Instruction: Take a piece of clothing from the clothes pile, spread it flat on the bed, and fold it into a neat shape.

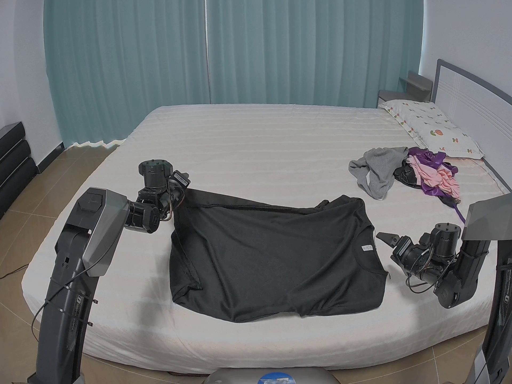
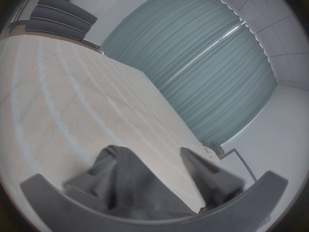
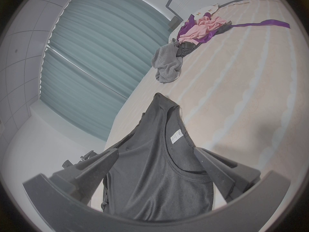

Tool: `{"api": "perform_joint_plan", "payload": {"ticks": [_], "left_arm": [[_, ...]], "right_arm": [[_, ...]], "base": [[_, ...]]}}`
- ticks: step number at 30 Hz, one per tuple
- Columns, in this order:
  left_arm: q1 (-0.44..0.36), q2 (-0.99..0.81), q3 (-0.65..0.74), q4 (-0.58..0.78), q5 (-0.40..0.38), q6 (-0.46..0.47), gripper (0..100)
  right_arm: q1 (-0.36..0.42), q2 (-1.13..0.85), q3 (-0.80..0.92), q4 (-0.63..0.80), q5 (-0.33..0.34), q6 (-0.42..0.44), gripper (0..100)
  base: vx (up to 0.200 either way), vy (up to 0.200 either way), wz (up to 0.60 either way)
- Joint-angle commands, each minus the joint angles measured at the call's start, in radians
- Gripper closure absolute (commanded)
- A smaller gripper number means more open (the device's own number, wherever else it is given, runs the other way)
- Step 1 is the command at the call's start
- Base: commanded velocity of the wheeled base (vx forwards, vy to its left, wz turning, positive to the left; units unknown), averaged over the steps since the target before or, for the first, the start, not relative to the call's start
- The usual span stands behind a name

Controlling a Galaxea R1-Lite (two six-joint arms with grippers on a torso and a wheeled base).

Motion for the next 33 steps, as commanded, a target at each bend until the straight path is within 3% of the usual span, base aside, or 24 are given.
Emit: {"api": "perform_joint_plan", "payload": {"ticks": [1, 5, 9, 15, 20, 26, 33], "left_arm": [[0.012, -0.006, 0.044, 0.003, -0.001, 0.000, 0], [0.032, -0.054, 0.134, 0.001, -0.013, -0.005, 0], [0.069, -0.173, 0.331, -0.014, -0.100, -0.013, 0], [0.101, -0.288, 0.490, -0.016, -0.174, -0.054, 0], [0.103, -0.340, 0.568, -0.014, -0.188, -0.054, 0], [0.097, -0.443, 0.785, -0.044, -0.280, -0.057, 0], [0.043, -0.551, 1.196, -0.303, -0.274, -0.059, 0]], "right_arm": [[0.000, -0.005, 0.014, -0.002, 0.001, 0.001, 0], [0.000, -0.005, 0.036, -0.029, 0.002, -0.001, 0], [0.002, -0.003, 0.088, -0.091, 0.007, -0.007, 0], [0.000, -0.017, 0.112, -0.098, 0.009, -0.008, 0], [0.000, -0.026, 0.128, -0.098, 0.009, -0.008, 0], [0.000, -0.046, 0.149, -0.098, 0.013, -0.008, 0], [-0.001, -0.059, 0.197, -0.098, 0.019, -0.024, 0]], "base": [[0.000, 0.000, 0.00], [0.000, 0.000, 0.00], [0.000, 0.000, 0.00], [0.000, 0.000, 0.00], [0.000, 0.000, 0.00], [0.000, 0.000, 0.00], [0.000, 0.000, 0.00]]}}
